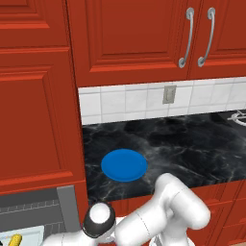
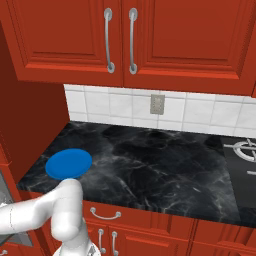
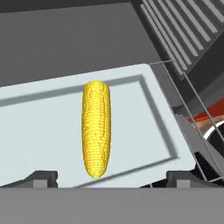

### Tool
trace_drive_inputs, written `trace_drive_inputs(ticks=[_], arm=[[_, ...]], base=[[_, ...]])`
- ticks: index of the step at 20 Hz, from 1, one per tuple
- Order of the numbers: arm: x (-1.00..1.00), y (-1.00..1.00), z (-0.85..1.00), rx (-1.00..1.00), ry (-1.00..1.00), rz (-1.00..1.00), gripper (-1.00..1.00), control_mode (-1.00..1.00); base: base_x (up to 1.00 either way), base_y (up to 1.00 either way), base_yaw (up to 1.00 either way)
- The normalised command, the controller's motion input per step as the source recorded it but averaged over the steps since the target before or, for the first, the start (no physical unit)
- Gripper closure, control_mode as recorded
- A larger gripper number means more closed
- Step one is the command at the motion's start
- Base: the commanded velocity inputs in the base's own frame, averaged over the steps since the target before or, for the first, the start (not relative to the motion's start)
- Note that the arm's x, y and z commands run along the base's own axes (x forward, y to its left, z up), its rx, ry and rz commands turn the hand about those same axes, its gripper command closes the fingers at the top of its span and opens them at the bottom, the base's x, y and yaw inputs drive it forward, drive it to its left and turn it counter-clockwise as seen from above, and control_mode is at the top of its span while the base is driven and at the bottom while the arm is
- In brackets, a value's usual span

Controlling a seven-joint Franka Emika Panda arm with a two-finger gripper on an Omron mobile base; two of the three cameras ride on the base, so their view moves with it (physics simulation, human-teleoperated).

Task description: Place the corn on the bottom rack of the oven.

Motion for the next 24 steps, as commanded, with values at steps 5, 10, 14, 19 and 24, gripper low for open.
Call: trace_drive_inputs(ticks=[5, 10, 14, 19, 24], arm=[[-0.82, -0.50, 0.32, 0.06, -0.01, 0.00, -1.00, -1.00], [-0.65, -0.93, 0.38, 0.22, 0.00, -0.02, -1.00, -1.00], [-0.53, -1.00, 0.31, 0.26, 0.00, -0.08, -1.00, -1.00], [-0.36, -1.00, 0.31, 0.25, 0.00, -0.11, -1.00, -1.00], [-0.18, -1.00, 0.07, 0.15, 0.00, -0.05, -1.00, -1.00]], base=[[0.00, 0.00, 0.00], [0.00, 0.00, 0.00], [0.00, 0.00, 0.00], [0.00, 0.00, 0.00], [0.00, 0.00, 0.00]])
